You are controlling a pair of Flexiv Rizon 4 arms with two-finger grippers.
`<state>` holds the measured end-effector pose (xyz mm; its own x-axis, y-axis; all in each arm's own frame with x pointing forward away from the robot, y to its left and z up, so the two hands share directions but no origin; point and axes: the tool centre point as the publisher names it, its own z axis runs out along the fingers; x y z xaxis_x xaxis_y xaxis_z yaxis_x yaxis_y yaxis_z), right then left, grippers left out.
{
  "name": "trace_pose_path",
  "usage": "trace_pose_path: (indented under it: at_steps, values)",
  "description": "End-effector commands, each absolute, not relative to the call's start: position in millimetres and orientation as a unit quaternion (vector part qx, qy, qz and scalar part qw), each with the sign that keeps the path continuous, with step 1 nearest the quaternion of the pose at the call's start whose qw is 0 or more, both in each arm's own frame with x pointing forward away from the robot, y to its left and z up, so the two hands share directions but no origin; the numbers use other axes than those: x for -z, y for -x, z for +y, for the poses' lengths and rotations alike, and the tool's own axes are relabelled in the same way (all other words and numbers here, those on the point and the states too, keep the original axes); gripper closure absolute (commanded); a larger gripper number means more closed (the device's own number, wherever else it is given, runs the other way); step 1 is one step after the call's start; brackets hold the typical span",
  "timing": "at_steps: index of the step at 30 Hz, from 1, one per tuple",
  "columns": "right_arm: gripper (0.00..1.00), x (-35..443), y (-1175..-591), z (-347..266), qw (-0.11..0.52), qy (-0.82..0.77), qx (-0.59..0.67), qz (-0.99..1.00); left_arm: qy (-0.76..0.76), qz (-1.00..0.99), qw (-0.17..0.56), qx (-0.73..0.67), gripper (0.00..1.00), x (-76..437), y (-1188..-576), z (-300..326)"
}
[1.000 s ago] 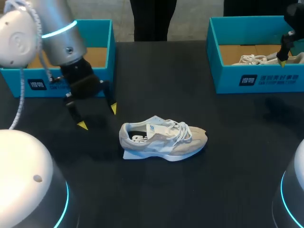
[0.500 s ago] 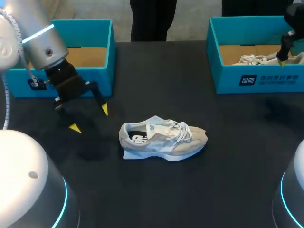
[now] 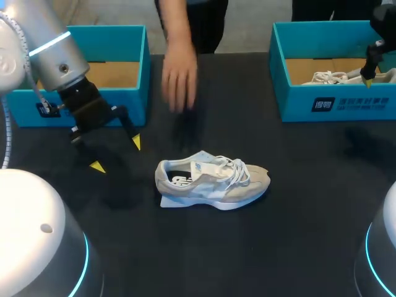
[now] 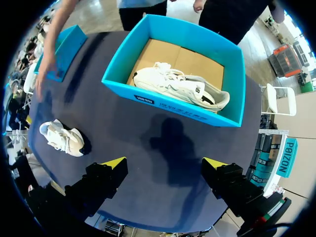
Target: Take the shoe out of the shoebox, open the shoe tongue, remove and reinsert the insole, then place the shoe into the shoebox
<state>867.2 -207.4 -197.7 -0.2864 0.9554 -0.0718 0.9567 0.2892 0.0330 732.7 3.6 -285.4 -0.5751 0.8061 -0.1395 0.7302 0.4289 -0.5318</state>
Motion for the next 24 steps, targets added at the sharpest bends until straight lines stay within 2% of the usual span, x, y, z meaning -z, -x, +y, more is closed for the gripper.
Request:
trace_pose_path:
  at_steps: [1, 24]
  values:
    - [0.00, 198, -867, -207, 0.039, -0.597, 0.009, 0.801, 0.456, -0.843, 0.067, -0.279, 0.00, 286, -732, 4]
    - [0.00, 198, -867, -207, 0.039, -0.597, 0.009, 0.801, 0.341, -0.852, 0.097, -0.385, 0.00, 301, -730, 45]
